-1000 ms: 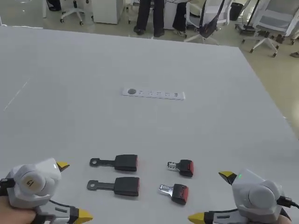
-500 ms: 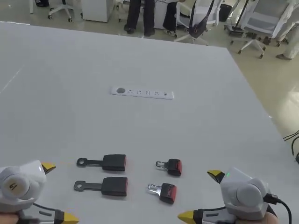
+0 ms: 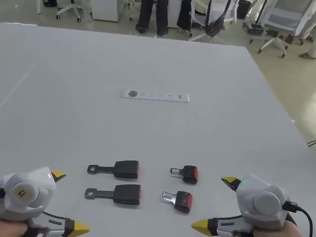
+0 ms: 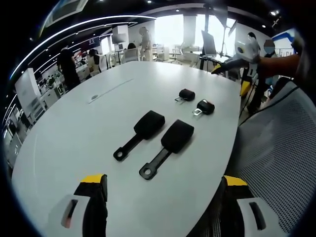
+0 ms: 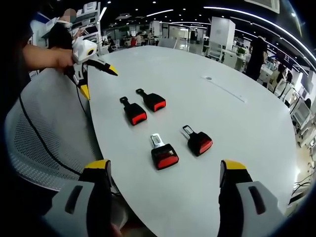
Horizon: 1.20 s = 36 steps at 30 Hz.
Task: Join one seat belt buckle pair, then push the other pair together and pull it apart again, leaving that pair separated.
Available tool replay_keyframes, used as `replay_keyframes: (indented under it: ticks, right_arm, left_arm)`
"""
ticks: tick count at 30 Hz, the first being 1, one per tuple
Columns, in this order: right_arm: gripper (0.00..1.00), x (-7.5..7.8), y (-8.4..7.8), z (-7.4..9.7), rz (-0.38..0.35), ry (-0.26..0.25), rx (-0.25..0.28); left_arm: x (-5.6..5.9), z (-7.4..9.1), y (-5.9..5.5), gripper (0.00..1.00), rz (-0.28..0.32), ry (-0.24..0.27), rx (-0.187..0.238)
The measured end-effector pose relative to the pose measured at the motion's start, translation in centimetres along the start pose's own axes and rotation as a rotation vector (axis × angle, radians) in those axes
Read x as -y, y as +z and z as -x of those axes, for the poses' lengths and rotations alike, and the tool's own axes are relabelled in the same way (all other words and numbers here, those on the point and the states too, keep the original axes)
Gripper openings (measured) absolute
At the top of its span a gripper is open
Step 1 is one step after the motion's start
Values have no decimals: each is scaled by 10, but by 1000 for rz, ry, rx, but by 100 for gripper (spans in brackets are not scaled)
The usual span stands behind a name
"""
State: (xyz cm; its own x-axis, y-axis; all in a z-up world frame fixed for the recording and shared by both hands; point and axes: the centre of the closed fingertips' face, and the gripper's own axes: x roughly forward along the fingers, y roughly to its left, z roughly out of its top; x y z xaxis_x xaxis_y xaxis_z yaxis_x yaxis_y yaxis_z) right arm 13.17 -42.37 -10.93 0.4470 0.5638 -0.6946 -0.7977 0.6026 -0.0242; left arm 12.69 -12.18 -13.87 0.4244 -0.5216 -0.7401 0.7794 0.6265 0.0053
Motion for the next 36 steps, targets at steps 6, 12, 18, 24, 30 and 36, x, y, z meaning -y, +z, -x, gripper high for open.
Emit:
replay_keyframes:
  ticks: [6,12,18,24,30,36]
  right_arm:
    - [87,-2,-2,-1,10,3,-1]
    - [86,-3,-3,-5,22,8,-4]
    - [83,-2,-1,-7,67,9,-7]
    - [72,5,5,-6,85,-3,13]
    - [67,6,5,-12,100,9,4]
    - [61,1,0,-21,101,34,-21]
  left_arm:
    - [1,0,0,96,-3,0,-3]
    - [2,1,1,94,-5,-2,-2]
    - [2,0,2,91,-16,-6,-2]
    - [6,-2,6,88,-43,-22,-12]
    - [12,-5,16,87,-74,-48,-25]
    - [14,-16,24,83,-144,-87,-65]
